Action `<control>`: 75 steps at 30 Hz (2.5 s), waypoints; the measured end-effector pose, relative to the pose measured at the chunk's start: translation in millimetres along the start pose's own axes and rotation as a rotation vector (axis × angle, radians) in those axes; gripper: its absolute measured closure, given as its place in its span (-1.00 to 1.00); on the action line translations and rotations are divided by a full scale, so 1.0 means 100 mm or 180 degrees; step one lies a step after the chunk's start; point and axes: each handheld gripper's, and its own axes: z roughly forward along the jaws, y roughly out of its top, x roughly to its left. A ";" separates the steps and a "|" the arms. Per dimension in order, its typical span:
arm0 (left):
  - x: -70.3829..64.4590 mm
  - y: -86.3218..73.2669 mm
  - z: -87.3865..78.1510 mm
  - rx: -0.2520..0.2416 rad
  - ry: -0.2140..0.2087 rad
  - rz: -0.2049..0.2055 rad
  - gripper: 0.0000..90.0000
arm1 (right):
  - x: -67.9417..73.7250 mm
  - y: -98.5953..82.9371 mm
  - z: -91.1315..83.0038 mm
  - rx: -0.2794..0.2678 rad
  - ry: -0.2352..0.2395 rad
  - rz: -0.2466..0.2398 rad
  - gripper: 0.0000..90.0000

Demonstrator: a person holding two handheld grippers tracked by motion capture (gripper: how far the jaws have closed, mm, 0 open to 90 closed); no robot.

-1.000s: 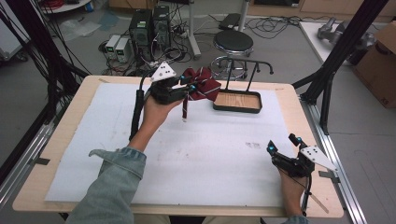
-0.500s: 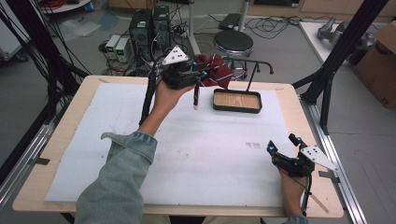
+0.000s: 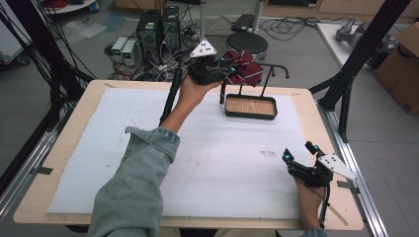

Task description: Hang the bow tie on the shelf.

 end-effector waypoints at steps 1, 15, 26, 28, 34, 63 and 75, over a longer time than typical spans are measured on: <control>0.01 0.00 0.02 -0.0026 -0.0025 -0.0017 0.48 | 0.00 0.00 0.00 0.0006 0.0002 0.0001 -0.75; 0.18 -0.13 0.19 -0.0339 -0.0278 -0.0263 0.48 | -0.01 0.00 0.00 0.0010 0.0016 0.0029 -0.75; 0.22 -0.04 0.32 -0.0536 -0.0279 -0.0224 0.48 | -0.01 0.00 0.00 0.0012 0.0024 0.0040 -0.75; 0.25 -0.06 0.34 -0.0618 -0.0298 -0.0230 0.48 | -0.01 0.00 0.00 0.0019 0.0024 0.0044 -0.75; 0.28 -0.13 0.44 -0.0619 -0.0317 -0.0246 0.48 | -0.02 0.00 0.00 0.0023 0.0019 0.0031 -0.75; 0.71 -0.58 0.45 0.0021 0.0613 -0.0251 0.47 | -0.01 0.00 0.01 0.0037 0.0054 0.0037 -0.75; 0.72 -0.83 0.52 0.0193 0.0617 -0.0329 0.47 | -0.01 -0.01 0.01 0.0051 0.0062 0.0036 -0.75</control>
